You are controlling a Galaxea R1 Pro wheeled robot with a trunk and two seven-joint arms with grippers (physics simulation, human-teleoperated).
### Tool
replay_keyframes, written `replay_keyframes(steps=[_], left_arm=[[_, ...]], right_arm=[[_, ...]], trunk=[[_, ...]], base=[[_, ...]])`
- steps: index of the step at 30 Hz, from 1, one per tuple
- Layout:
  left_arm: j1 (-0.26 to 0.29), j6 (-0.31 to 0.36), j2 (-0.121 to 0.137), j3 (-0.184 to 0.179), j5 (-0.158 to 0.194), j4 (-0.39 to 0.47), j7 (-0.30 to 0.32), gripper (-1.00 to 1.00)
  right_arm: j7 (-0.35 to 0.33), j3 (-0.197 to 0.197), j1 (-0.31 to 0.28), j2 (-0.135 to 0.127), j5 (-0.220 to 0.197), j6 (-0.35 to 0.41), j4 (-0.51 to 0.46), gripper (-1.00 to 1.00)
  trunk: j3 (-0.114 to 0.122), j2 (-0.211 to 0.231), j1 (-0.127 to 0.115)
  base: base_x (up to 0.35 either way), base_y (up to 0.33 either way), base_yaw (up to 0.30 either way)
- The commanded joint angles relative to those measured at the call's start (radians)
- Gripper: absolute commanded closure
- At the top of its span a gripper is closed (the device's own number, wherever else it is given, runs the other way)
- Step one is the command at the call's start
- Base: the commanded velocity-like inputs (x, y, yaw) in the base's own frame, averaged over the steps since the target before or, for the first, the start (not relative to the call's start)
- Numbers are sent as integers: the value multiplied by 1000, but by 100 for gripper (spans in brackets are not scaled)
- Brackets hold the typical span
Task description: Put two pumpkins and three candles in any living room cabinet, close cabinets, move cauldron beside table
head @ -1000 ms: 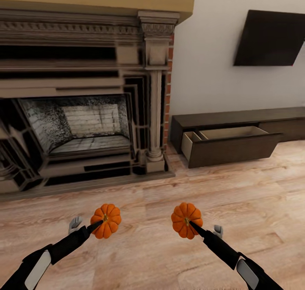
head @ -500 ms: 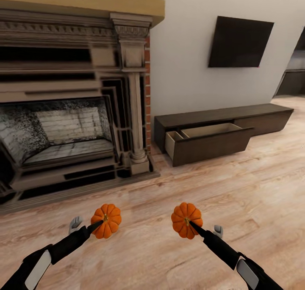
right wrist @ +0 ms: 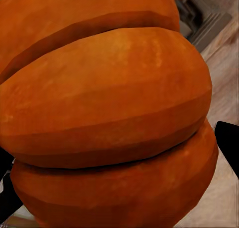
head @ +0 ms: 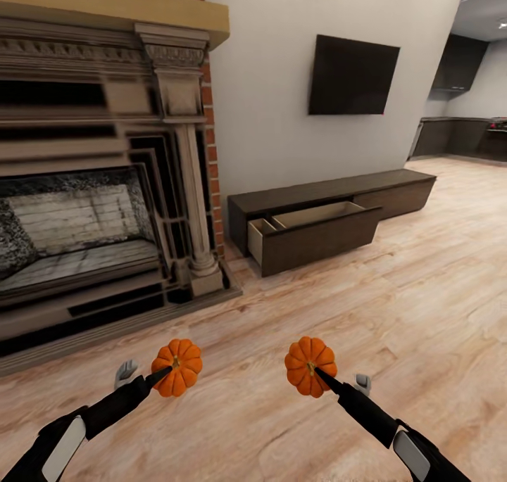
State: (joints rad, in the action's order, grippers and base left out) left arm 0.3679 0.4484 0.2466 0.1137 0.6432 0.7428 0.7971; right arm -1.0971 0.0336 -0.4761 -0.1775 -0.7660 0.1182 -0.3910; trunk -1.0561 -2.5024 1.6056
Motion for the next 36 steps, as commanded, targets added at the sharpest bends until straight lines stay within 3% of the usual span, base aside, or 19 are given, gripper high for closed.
replay_keyframes(steps=[1,36], left_arm=[[0,10,0,2,12,1,2,100],[0,10,-2,2,12,0,1,100]], right_arm=[[-3,2,-1,0,-12,11,0,100],[-3,0,-1,0,-11,10,27,100]], trunk=[[0,0,0],[28,0,0]], base=[[0,0,-272],[0,0,-271]])
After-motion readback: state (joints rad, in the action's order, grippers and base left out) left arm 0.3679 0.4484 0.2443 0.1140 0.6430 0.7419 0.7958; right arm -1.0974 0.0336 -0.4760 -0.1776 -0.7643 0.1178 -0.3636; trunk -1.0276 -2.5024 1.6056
